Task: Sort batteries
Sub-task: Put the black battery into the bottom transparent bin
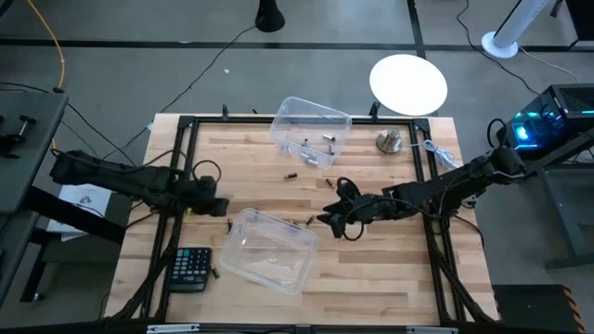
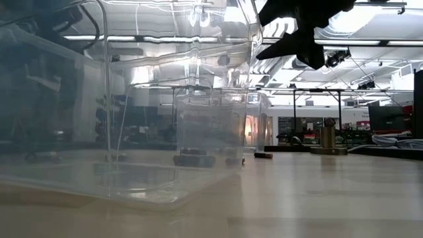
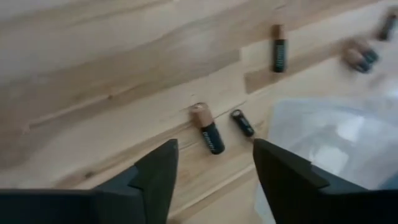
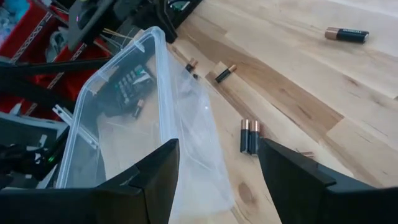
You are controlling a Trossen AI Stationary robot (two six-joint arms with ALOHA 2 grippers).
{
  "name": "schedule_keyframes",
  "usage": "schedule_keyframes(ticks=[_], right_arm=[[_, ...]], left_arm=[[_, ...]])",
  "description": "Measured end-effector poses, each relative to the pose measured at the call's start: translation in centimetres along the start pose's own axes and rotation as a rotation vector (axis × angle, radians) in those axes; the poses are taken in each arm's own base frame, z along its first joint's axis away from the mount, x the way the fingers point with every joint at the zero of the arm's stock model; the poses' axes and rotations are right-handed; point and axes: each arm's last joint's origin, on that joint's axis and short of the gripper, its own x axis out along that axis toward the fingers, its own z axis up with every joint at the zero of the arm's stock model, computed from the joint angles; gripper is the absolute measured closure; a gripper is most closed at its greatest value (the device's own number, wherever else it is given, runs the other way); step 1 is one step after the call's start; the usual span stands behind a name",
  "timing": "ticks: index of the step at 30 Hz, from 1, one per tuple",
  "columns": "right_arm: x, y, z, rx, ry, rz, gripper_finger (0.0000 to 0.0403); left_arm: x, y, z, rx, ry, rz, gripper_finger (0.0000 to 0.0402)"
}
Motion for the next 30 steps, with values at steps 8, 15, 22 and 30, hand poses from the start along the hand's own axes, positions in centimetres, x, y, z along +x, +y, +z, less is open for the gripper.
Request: schedule_keyframes(ticks=[8,15,22,30], right_arm=[[0.0,-0.1,0.1,0.0,0.002,-0.005,0.0188],[0.0,-0.2,0.0,-0.002,0.006,-0.01,0.0188],[0.0,-0.1,0.0,0.0,0.005,-0.01,0.0188],[0.0,-0.1,0.0,0.0,0.005,-0.009,0.0188]], left_arm=[[2.5,-0.9,-1.0,-0.096,0.018,0.128,0.0174],[4.8,-1.4,-1.3,-0.116,0.011,0.216,0.0174],[6.6,-2.2,-1.3,-0.117,0.01,0.208,0.0174],[7.3,-1.9,-1.4,-0.114,0.008,0.277,0.0202]])
